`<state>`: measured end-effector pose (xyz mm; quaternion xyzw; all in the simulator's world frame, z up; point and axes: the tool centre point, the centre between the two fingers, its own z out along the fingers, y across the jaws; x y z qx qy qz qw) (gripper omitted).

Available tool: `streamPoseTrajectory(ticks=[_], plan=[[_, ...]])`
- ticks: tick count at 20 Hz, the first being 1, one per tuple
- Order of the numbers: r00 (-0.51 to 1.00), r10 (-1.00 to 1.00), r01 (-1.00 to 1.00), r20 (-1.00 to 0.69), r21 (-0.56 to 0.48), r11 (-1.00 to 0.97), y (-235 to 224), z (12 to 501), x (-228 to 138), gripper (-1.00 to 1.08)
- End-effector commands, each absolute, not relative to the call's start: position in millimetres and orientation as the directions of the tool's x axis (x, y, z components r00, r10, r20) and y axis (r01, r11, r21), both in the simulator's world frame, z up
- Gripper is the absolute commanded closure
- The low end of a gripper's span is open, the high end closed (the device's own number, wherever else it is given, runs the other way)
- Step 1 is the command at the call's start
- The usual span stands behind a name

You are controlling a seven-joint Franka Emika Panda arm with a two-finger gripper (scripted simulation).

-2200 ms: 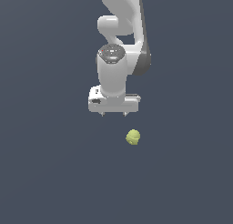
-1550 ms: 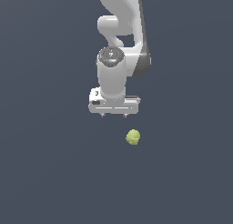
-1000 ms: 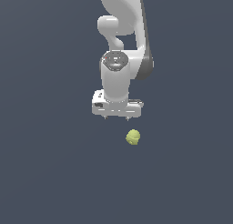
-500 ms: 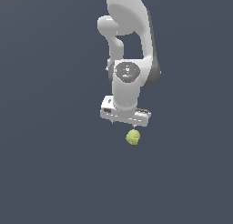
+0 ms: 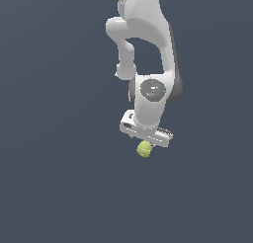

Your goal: Pick up the object and move it to a goal position.

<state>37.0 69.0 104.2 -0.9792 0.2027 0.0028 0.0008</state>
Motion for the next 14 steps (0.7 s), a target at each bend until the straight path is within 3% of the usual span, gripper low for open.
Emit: streamPoseTrajectory(ticks=[1,14], plan=[[0.905,-0.426,-0.426,-0.003,0.0,-0.905,75,99,40,-0.92],[0.884,-0.468,-0.468,-0.001,0.0,-0.884,87,89,43,-0.92]])
